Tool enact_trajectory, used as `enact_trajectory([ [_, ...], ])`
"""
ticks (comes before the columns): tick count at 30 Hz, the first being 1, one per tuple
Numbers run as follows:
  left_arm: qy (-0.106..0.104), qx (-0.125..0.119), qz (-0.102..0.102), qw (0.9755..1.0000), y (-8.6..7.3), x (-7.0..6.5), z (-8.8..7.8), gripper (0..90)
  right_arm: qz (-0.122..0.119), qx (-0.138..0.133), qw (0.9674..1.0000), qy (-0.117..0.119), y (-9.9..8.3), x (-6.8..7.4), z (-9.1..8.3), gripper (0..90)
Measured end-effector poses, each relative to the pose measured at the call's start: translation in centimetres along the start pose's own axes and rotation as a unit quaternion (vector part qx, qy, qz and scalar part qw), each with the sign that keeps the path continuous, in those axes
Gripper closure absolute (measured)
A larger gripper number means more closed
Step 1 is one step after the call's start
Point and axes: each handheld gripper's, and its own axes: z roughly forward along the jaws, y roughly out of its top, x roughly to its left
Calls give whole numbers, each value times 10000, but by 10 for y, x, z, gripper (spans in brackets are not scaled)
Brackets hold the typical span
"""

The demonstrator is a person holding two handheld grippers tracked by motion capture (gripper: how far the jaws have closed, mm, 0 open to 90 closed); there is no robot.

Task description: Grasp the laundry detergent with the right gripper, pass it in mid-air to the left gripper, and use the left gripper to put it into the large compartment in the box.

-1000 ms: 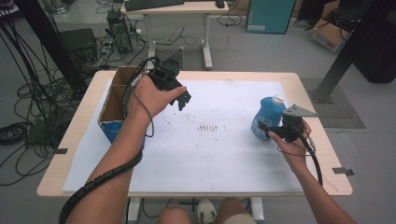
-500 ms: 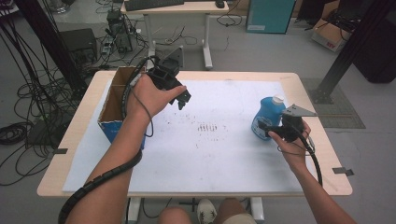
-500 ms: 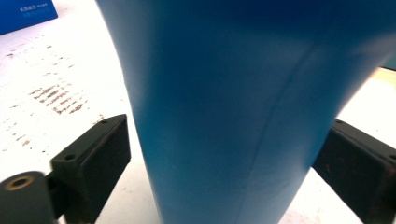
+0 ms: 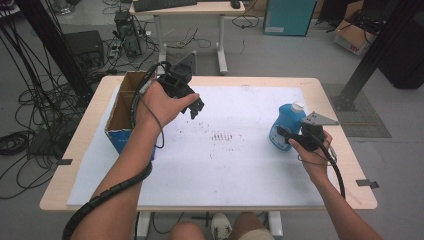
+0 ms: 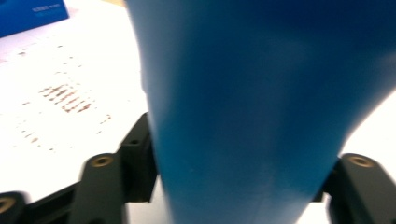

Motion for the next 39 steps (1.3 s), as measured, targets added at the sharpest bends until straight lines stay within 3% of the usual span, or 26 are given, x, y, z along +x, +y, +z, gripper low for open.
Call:
enact_trajectory([
  [39, 111, 37, 22, 9999, 0, -2, -2, 49, -20, -10, 9999, 142, -1, -4, 0, 429],
])
